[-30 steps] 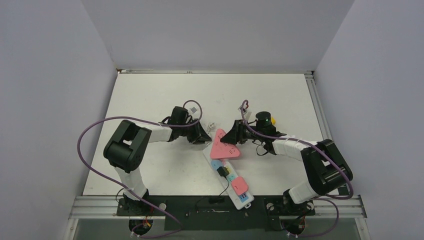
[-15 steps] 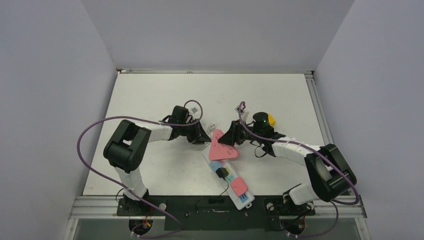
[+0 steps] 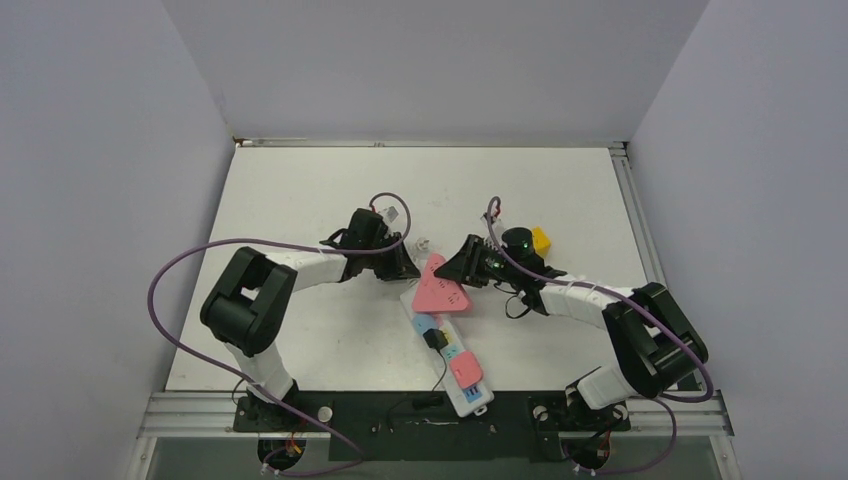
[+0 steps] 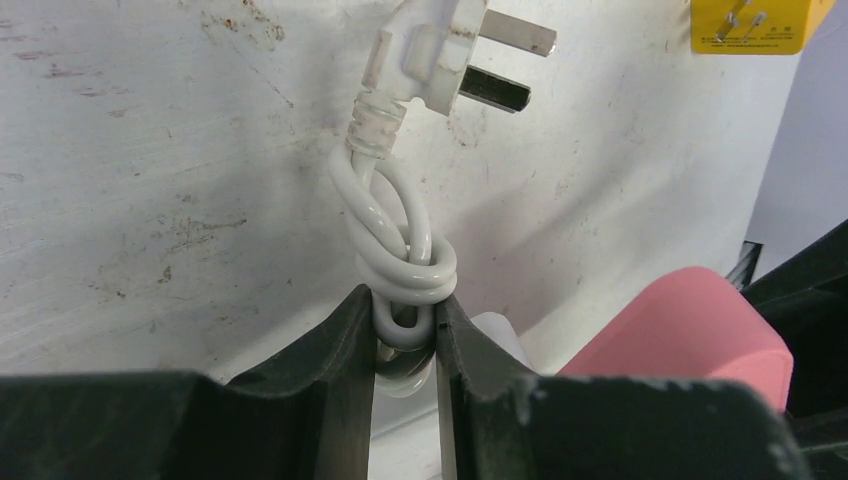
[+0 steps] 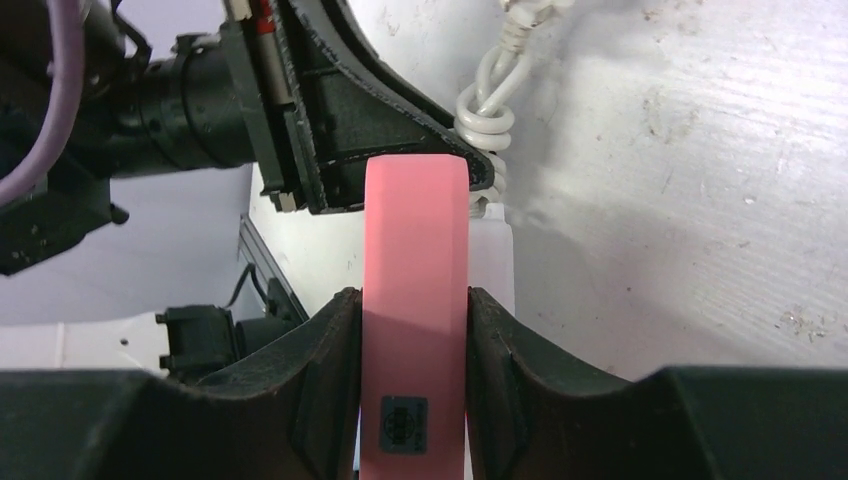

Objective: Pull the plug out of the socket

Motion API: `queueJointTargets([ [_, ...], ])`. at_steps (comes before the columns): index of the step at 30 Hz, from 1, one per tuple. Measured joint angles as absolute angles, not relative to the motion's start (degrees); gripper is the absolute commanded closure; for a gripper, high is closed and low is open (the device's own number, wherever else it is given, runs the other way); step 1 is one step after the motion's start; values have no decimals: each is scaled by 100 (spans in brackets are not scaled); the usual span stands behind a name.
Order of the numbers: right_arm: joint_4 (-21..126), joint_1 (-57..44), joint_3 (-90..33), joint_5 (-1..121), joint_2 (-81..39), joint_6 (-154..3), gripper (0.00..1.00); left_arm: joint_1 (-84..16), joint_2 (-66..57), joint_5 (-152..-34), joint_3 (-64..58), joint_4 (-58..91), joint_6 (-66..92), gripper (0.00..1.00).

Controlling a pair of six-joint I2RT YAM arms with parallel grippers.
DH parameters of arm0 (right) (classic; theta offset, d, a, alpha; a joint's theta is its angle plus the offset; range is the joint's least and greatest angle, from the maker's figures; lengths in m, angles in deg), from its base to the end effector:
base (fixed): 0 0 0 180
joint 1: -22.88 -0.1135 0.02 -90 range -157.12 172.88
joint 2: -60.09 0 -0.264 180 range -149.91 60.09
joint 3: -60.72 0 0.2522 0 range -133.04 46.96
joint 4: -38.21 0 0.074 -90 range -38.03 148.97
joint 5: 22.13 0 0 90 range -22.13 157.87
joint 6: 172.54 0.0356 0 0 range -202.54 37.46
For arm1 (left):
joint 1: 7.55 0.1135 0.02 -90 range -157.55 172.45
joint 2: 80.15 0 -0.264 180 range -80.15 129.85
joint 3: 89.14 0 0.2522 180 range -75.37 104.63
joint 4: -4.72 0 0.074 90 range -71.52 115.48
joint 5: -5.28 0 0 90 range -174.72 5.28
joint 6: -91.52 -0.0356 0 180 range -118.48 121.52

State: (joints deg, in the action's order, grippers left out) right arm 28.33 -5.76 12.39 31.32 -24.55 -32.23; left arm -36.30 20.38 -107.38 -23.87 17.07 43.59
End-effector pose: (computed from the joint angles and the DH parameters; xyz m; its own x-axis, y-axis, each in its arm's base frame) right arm 0.2447 0.1578 0.1813 -0.9059 0.2096 -0.3679 -0.2442 0.4512 0.8584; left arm 0.2969 -0.1785 0.1485 -0.9307 -0.1947 -0.3098 0.0647 0.7459 -0.6629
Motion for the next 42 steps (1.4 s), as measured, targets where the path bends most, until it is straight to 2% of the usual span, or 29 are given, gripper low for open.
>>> queueJointTargets([
  [15, 1795, -561, 2133, 3903, -2271, -1512, 95, -3864, 1793, -10137, -2387, 1836, 4101, 100],
  [38, 1168, -561, 2223, 3907, -1946, -1438, 95, -3792, 1892, -10414, -2068, 1843, 4024, 100],
  [42, 956, -554, 2138, 3951, -1504, -1460, 95, -3783, 2051, -10478, -2076, 2125, 4007, 100],
])
